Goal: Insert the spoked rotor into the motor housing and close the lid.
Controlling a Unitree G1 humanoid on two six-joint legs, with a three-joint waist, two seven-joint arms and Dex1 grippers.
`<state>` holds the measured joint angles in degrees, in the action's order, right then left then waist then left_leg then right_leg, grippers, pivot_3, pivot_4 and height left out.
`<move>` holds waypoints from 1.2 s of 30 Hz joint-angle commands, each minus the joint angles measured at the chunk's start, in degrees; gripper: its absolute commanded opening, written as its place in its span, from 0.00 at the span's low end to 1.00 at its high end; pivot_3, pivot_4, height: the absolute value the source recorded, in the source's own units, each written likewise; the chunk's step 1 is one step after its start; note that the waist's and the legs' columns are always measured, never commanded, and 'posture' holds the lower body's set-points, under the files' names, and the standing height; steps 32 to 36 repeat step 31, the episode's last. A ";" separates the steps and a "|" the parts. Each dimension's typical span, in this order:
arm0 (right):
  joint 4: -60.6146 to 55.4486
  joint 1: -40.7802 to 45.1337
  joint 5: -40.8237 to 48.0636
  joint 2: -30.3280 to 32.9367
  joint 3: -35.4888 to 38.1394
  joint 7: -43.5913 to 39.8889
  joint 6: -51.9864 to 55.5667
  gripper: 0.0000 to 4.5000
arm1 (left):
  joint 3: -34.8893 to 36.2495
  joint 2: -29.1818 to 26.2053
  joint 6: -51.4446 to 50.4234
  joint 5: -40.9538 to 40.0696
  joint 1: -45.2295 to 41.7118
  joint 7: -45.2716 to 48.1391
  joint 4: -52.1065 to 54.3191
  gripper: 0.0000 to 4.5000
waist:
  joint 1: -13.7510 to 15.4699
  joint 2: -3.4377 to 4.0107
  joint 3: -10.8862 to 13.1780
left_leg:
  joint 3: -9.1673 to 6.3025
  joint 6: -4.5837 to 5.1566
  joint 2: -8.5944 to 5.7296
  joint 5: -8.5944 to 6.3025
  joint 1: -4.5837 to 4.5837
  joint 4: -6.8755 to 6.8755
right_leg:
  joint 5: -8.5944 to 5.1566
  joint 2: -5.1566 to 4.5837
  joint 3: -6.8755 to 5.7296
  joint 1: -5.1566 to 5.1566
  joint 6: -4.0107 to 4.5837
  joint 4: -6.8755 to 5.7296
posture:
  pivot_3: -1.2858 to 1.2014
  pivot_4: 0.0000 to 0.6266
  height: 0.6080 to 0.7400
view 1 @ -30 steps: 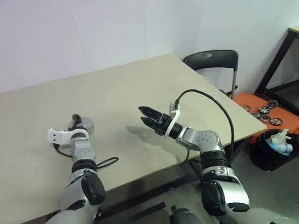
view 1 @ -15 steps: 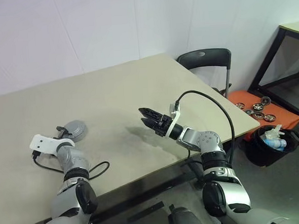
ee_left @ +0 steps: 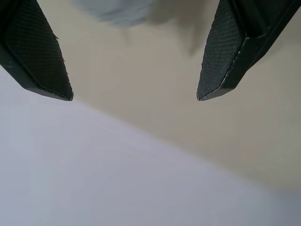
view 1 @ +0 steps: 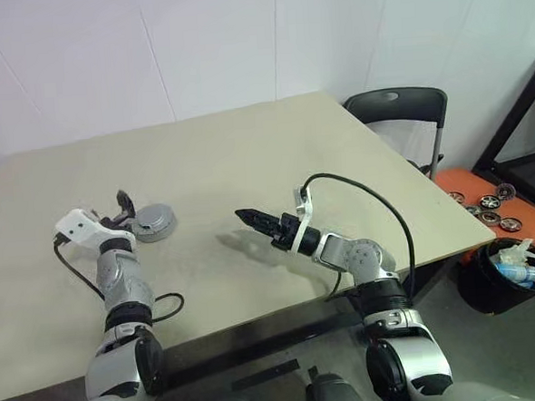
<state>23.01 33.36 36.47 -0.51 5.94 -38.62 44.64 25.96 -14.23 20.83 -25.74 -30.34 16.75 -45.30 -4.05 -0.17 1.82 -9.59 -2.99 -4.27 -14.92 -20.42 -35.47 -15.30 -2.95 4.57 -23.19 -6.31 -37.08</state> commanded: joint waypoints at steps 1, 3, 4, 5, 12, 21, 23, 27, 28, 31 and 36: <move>-0.52 2.07 -6.70 1.00 -2.90 1.58 -9.24 0.97 | -4.66 -0.81 -5.42 -0.15 4.95 7.24 12.14 1.00 | 0.06 0.00 0.00 | 0.00 0.00 0.01 0.00 0.01 0.00 | 0.00 0.02 0.00 0.00 0.00 0.00 | 0.52 0.00 1.00; 1.31 3.69 -10.14 1.95 -3.90 2.49 -13.42 0.97 | -7.59 -1.63 -9.30 -0.25 10.14 10.44 20.77 1.00 | -0.06 0.00 0.00 | -0.02 0.00 0.03 0.00 0.03 0.02 | 0.01 0.04 0.00 -0.01 0.01 -0.02 | 0.52 0.00 1.00; 2.24 4.47 -11.39 2.37 -4.20 2.60 -15.20 0.97 | -8.72 -2.17 -11.18 -0.37 12.42 11.70 24.68 1.00 | 0.04 0.01 0.01 | 0.00 0.00 0.05 0.00 0.03 0.02 | 0.01 0.05 0.01 -0.01 0.03 -0.02 | 0.52 0.00 1.00; 3.10 5.17 -12.33 2.68 -4.35 2.59 -16.65 0.97 | -9.63 -2.77 -12.85 -0.37 14.32 12.66 27.94 1.00 | 0.02 0.01 0.01 | -0.01 0.00 0.05 0.00 0.03 0.02 | 0.02 0.04 0.01 -0.01 0.04 -0.02 | 0.52 0.00 1.00; 6.70 9.18 -17.49 4.82 -6.46 -0.02 -23.56 0.99 | -12.37 -6.96 -20.70 -0.77 22.47 15.91 42.45 1.00 | 0.19 0.06 0.04 | -0.03 -0.01 0.11 0.01 0.10 0.01 | 0.06 0.13 -0.01 0.07 0.14 -0.02 | 0.52 0.00 1.00; 11.11 12.34 -25.78 6.91 -12.09 -3.36 -32.34 0.99 | -12.97 -11.07 -25.72 -0.66 25.10 19.41 48.14 1.00 | 0.04 0.08 0.05 | -0.01 -0.02 0.12 0.01 0.10 0.01 | 0.06 0.14 0.00 0.07 0.14 0.01 | 0.52 0.00 1.00; 13.02 13.09 -26.81 7.06 -12.20 -3.46 -33.66 0.99 | -12.50 -12.28 -26.60 -1.25 26.21 21.07 48.53 1.00 | 0.10 0.09 0.06 | 0.00 -0.02 0.12 0.01 0.12 0.04 | 0.06 0.14 0.00 0.06 0.14 0.01 | 0.52 0.00 1.00; 16.63 14.32 -28.25 6.84 -12.11 -3.49 -36.11 0.99 | -11.92 -13.30 -26.80 -1.50 27.28 22.48 48.90 1.00 | 0.21 0.09 0.06 | -0.01 -0.02 0.12 0.01 0.12 0.04 | 0.06 0.14 0.00 0.08 0.15 0.01 | 0.52 0.00 1.00; 17.50 14.61 -28.51 6.78 -12.00 -3.42 -36.71 0.99 | -11.88 -13.36 -26.76 -1.51 27.58 22.61 49.16 1.00 | 0.26 0.09 0.06 | -0.02 -0.02 0.12 0.01 0.11 0.03 | 0.06 0.14 -0.01 0.08 0.15 0.02 | 0.52 0.00 1.00; 20.66 15.25 -31.40 6.77 -12.95 -1.30 -40.14 0.99 | -11.94 -13.14 -26.18 -1.02 28.17 22.45 49.31 1.00 | 0.22 0.09 0.06 | -0.01 -0.02 0.11 0.01 0.12 0.03 | 0.06 0.13 0.00 0.08 0.15 0.02 | 0.52 0.00 1.00; 20.66 15.25 -31.40 6.77 -12.95 -1.30 -40.14 0.99 | -11.94 -13.14 -26.18 -1.02 28.17 22.45 49.31 1.00 | 0.22 0.09 0.06 | -0.01 -0.02 0.11 0.01 0.12 0.03 | 0.06 0.13 0.00 0.08 0.15 0.02 | 0.52 0.00 1.00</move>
